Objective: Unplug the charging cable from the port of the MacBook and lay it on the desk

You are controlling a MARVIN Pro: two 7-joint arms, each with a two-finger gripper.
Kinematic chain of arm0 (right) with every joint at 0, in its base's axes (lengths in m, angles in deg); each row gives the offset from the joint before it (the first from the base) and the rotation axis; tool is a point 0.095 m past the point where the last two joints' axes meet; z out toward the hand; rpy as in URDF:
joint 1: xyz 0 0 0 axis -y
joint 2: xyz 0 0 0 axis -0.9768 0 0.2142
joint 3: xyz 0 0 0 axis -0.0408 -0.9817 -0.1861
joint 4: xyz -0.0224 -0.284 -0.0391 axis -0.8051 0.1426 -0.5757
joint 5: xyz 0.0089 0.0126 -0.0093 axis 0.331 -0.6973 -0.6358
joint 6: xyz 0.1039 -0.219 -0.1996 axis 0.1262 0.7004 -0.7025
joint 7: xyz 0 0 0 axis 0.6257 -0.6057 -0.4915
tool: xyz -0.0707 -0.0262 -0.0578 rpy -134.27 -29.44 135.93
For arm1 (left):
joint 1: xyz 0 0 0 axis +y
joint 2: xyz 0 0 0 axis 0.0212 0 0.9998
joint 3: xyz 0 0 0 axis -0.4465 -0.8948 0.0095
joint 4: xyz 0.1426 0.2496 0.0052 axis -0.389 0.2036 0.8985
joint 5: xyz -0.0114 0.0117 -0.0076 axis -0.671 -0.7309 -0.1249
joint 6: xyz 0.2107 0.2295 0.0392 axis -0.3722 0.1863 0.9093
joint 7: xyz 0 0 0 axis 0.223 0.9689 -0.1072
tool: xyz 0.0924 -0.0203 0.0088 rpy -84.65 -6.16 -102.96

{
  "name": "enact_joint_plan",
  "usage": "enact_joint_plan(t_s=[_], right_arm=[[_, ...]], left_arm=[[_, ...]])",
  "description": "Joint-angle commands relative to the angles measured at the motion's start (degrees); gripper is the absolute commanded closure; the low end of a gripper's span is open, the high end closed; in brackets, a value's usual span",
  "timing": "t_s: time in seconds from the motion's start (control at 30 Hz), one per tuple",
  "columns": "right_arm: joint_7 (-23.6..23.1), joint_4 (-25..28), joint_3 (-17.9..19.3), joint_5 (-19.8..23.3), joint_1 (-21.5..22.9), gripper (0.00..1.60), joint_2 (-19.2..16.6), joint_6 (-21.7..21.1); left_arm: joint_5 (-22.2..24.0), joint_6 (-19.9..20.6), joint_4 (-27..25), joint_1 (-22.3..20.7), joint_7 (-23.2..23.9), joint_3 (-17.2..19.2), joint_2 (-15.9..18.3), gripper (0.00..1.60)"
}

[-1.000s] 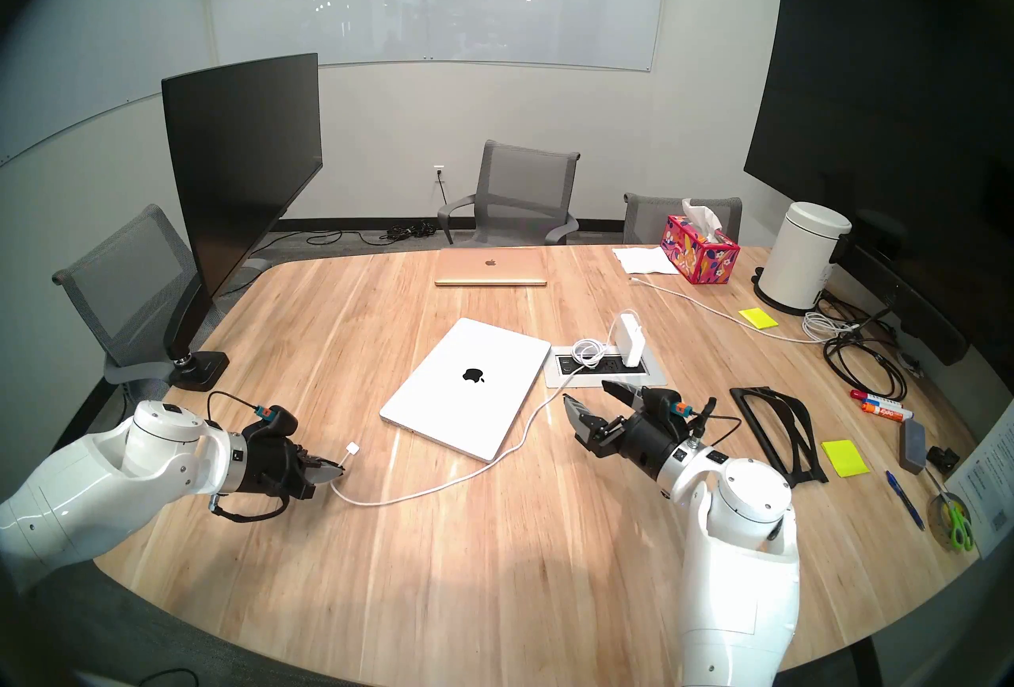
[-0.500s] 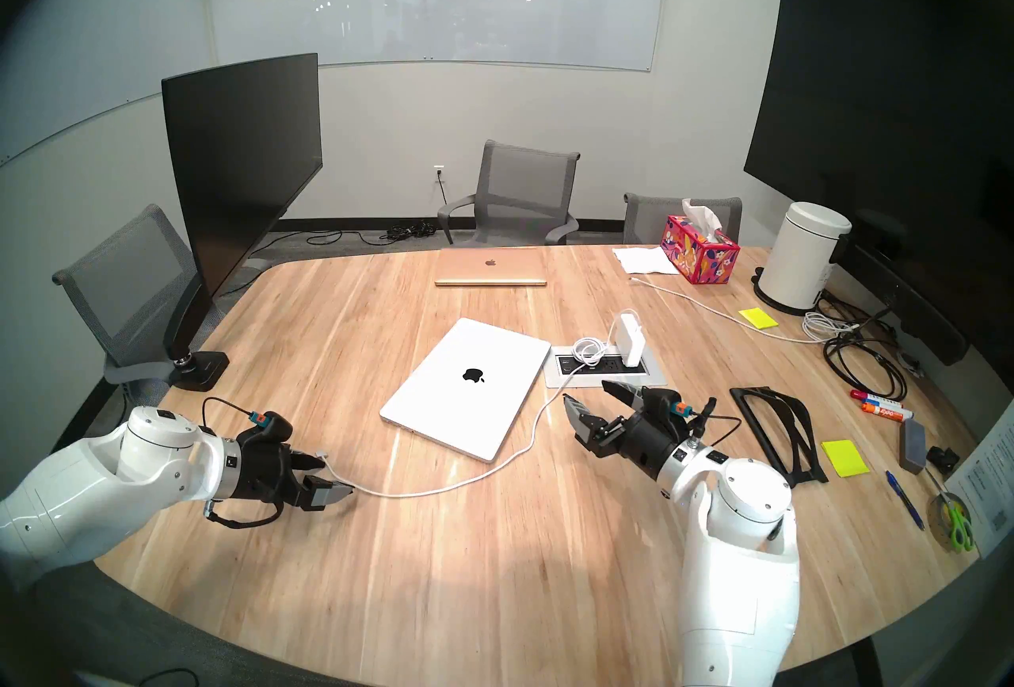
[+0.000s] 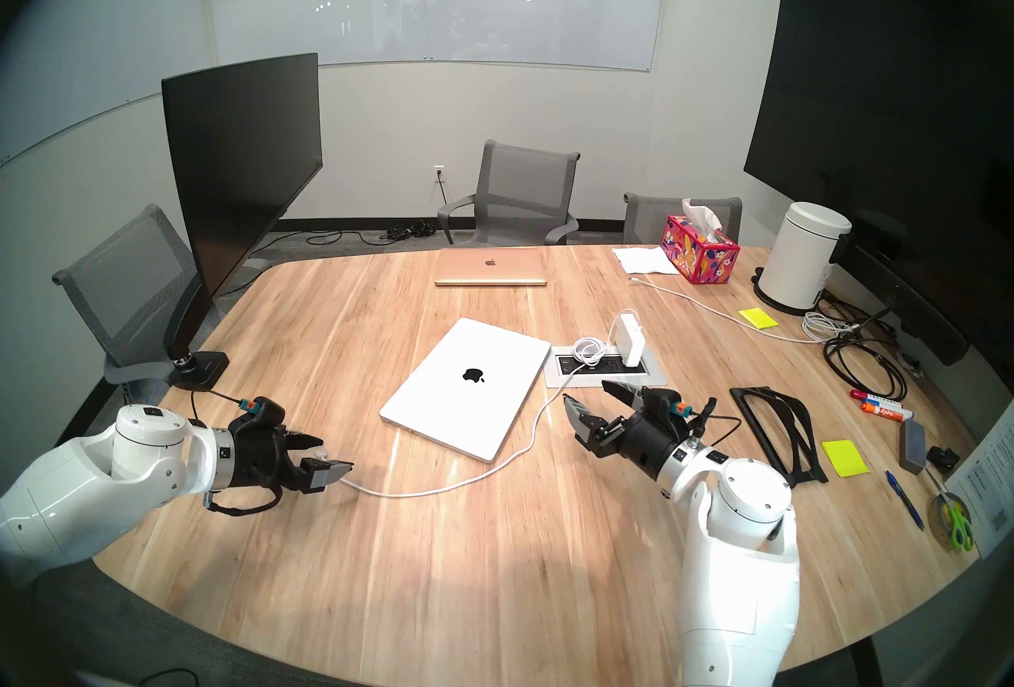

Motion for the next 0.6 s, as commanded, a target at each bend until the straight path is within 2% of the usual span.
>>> enact_joint_plan(t_s=[0.0,0.07,0.13,0.23,0.27,0.37,0.4,0.43,0.5,0.57], right_arm=[[0.0,0.9,0.0,0.4,0.3,0.0,0.0,0.0],[0.0,0.9,0.0,0.4,0.3,0.0,0.0,0.0],[0.0,0.9,0.0,0.4,0.4,0.0,0.0,0.0],[0.0,0.9,0.0,0.4,0.4,0.0,0.0,0.0],[0.0,0.9,0.0,0.4,0.4,0.0,0.0,0.1],[-0.1,0.9,0.0,0.4,0.4,0.0,0.0,0.1],[0.0,0.9,0.0,0.4,0.4,0.0,0.0,0.1],[0.0,0.9,0.0,0.4,0.4,0.0,0.0,0.1],[-0.1,0.9,0.0,0.4,0.4,0.0,0.0,0.1],[-0.1,0.9,0.0,0.4,0.4,0.0,0.0,0.1]], left_arm=[[-0.9,-6.6,-0.8,1.5,0.9,2.9,-1.0,0.0],[-1.1,-9.3,0.0,1.0,0.7,2.4,-1.6,0.0],[-2.9,-9.9,0.7,0.6,1.3,3.2,-3.5,0.0],[-5.2,-14.1,2.1,-0.3,1.6,2.5,-5.1,0.0],[-6.1,-13.5,2.6,-0.5,2.2,3.2,-6.5,0.0],[-8.1,-16.6,4.2,-1.3,2.5,2.6,-8.3,0.0],[-8.4,-19.9,5.2,-1.5,2.8,2.0,-8.5,0.0],[-8.4,-19.9,5.2,-1.5,2.8,2.0,-8.5,0.0],[-10.1,-20.0,6.2,-1.8,3.8,3.0,-10.7,0.0],[-11.1,-21.8,7.0,-2.1,4.2,3.2,-11.8,0.0]])
